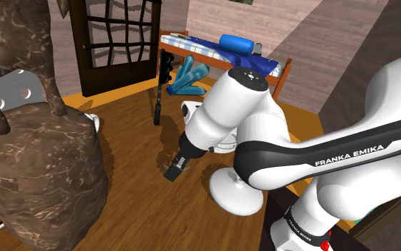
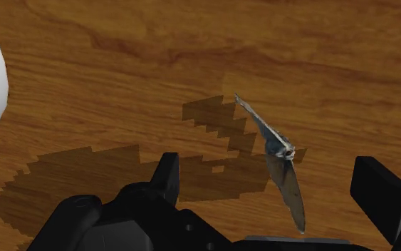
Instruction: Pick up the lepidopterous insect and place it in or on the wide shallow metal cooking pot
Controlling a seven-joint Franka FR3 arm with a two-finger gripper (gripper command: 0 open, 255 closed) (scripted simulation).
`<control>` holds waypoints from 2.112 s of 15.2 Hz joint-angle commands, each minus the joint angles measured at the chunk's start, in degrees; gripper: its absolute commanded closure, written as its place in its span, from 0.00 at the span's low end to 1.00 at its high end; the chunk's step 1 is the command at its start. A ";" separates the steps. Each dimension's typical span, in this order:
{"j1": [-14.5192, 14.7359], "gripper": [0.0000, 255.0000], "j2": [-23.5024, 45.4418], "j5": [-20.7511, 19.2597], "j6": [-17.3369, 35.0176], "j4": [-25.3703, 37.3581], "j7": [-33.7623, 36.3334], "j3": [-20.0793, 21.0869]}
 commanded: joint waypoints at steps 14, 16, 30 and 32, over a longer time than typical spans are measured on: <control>0.27 1.00 -0.43 0.16 -0.85 0.42 -0.32 -0.46; 0.82 1.00 -1.37 0.50 -2.65 1.28 -0.95 -1.38; 2.57 1.00 -6.02 1.21 -14.57 8.59 -4.10 -6.27; 2.63 1.00 -6.41 1.15 -16.17 9.80 -4.42 -6.81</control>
